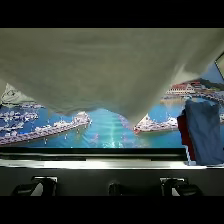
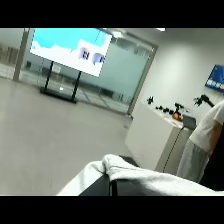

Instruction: Fold the shirts.

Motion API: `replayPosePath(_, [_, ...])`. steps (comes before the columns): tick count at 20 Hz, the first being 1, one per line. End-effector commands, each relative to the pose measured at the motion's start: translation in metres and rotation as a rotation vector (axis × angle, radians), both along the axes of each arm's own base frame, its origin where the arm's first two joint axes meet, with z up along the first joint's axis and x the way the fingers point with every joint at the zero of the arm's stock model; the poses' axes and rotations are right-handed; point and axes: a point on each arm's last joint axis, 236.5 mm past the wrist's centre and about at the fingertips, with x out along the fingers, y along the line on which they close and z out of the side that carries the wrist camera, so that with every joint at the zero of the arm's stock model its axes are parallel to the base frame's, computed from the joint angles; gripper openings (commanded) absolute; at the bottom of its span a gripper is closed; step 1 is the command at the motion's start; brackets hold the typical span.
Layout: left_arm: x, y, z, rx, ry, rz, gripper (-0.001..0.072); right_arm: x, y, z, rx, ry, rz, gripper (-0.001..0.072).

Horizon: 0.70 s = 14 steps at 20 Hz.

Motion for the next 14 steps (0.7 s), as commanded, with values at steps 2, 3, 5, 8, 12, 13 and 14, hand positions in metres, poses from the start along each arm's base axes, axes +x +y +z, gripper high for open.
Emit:
replayPosePath(2, [-0.012, 0.005, 0.027, 0.007, -0.07, 0.03, 0.0029, -0.009, -0.008, 0.02, 0.023, -0.073, -0.029, 0.0047])
replayPosePath(3, [0.005, 0.008, 0.016, 0.013, -0.025, 0.035, 0.0029, 0.006, -0.009, 0.011, 0.028, -0.043, -0.04, 0.0047])
replayPosePath(5, [0.061, 0.017, -0.026, 0.021, 0.13, 0.035, 0.003, 0.057, -0.009, -0.023, 0.019, 0.061, -0.057, 0.0048])
replayPosePath(8, [0.167, 0.024, -0.128, 0.046, 0.397, 0.003, 0.0031, 0.165, -0.001, -0.116, 0.053, 0.27, -0.062, 0.0048])
replayPosePath(12, [0.282, 0.026, -0.308, 0.069, 0.757, -0.055, 0.0031, 0.287, 0.016, -0.259, 0.413, 0.457, -0.09, 0.0049])
replayPosePath(13, [0.294, 0.023, -0.346, 0.05, 0.835, -0.077, 0.0031, 0.299, 0.023, -0.301, 0.472, 0.545, -0.094, 0.005])
replayPosePath(14, [0.301, 0.017, -0.379, 0.019, 0.905, -0.109, 0.0031, 0.302, 0.033, -0.346, 0.512, 0.664, -0.097, 0.005])
